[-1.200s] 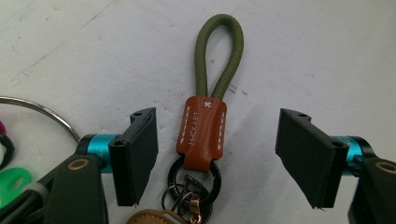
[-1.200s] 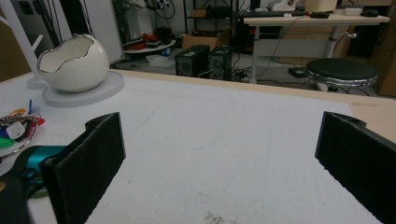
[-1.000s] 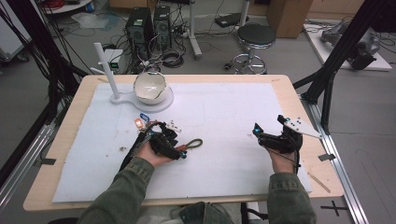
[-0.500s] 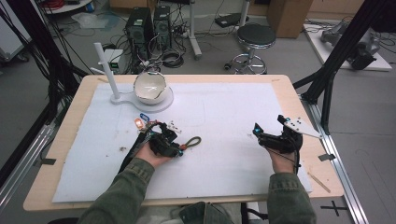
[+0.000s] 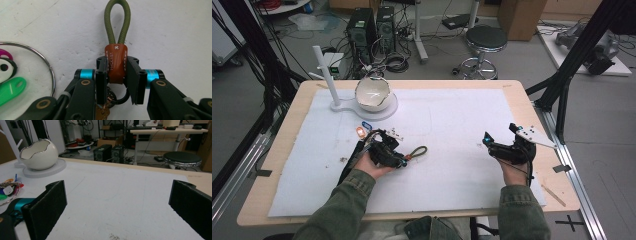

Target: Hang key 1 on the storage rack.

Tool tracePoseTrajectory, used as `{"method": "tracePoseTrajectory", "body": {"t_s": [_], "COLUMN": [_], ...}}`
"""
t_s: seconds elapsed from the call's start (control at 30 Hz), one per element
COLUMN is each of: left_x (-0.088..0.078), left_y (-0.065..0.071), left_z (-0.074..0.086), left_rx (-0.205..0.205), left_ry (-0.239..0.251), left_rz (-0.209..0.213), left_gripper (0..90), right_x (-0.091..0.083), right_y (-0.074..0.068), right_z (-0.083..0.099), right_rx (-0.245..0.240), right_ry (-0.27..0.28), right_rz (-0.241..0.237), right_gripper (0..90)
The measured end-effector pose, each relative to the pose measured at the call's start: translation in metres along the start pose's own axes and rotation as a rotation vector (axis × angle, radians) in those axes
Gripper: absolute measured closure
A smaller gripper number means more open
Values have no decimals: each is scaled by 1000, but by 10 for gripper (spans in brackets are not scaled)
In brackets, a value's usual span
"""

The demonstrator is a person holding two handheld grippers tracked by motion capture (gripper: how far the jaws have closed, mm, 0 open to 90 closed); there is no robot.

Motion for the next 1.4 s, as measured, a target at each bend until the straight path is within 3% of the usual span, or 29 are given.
{"method": "tracePoseTrajectory", "body": {"t_s": [0.17, 0.27, 0.97, 1.03, 1.4], "left_x": [-11, -18, -71, -76, -96], "left_y": [-1, -3, -32, -35, -48], "left_z": [3, 6, 22, 24, 30], "left_rx": [20, 17, -90, -114, -140], "left_ry": [28, 37, 152, 169, 190], "left_rz": [-34, -26, -36, -30, -66], "left_gripper": [710, 710, 712, 711, 711], "right_x": [0, 0, 0, 1, 1], "right_y": [0, 0, 0, -1, -1], "right_z": [0, 0, 1, 1, 1], "right_rx": [0, 0, 2, 4, 1], "right_ry": [-3, -2, -7, -10, -9], "right_rz": [3, 1, 6, 6, 7], "right_gripper": [4, 4, 4, 4, 4]}}
Point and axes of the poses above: each handheld gripper's, and its own axes: x roughly forward along the jaws, z roughly out of its underside, y roughly to its right, the point moved 3 cm from there along x, roughly forward along the jaws, and after that the axes turned 9 degrees about -y, right-handed, at the moved point
